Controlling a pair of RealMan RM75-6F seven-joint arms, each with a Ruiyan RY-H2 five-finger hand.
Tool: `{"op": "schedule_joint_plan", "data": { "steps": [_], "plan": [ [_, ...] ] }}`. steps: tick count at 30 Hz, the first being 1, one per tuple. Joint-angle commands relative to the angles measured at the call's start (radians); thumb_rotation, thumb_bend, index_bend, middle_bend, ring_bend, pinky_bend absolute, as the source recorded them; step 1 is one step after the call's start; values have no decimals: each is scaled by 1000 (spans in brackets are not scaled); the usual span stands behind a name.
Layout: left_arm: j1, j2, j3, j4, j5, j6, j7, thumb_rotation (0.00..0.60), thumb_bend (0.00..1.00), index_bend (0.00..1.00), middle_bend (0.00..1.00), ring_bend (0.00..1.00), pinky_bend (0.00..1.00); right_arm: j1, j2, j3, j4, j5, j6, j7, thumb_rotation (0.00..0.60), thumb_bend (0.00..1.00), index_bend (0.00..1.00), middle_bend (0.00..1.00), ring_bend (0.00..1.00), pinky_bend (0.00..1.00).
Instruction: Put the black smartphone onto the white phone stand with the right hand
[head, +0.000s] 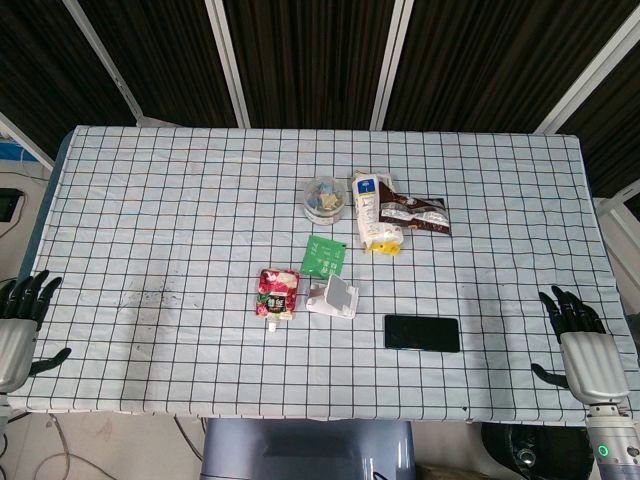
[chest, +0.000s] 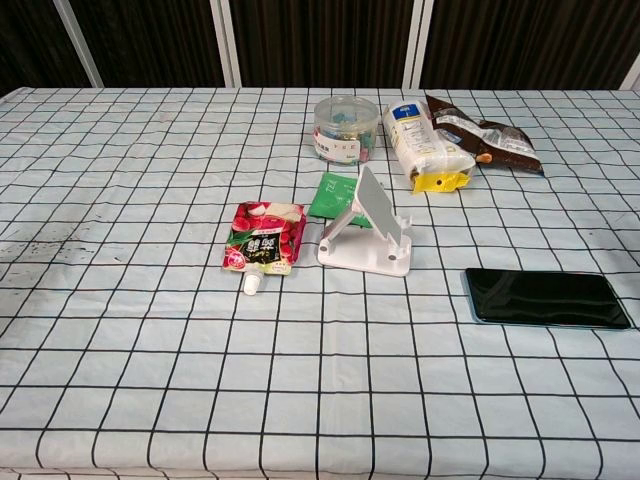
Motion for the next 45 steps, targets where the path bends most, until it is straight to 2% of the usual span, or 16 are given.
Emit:
{"op": "schedule_joint_plan", "data": {
  "steps": [1,16,23,27,33,39,45],
  "plan": [
    [0,0,-1,0,-1,0,-2,600,0,0,0,0,0,0,-1,0,0,-4,4,4,600,89,0,0,0,145],
    [1,-3,-3,1,0,7,-5,600,0,0,0,0,0,-4,-2,-2,-5,-21,19,15,600,92,0,0,0,144],
    [5,-5,-3,2,7,18,-11,600,0,0,0,0,0,6,19,-33,-79,-72,-5,18,600,110,0,1,0,144],
    [6,-6,-5,2,10,26,-15,600,0,0,0,0,0,29,21,-48,-151,-72,-62,-33,600,120,16,63,0,144],
    [9,-9,-6,6,14,33,-22,600,0,0,0,0,0,94,-36,-39,-282,4,-193,-171,600,161,107,182,2,144],
    [8,-7,-6,10,16,32,-31,600,0,0,0,0,0,157,-154,-12,-337,137,-272,-364,600,183,156,195,2,144],
    [8,-6,-5,11,17,32,-39,600,0,0,0,0,0,197,-249,20,-335,266,-295,-458,600,227,189,207,2,144]
  ]
}}
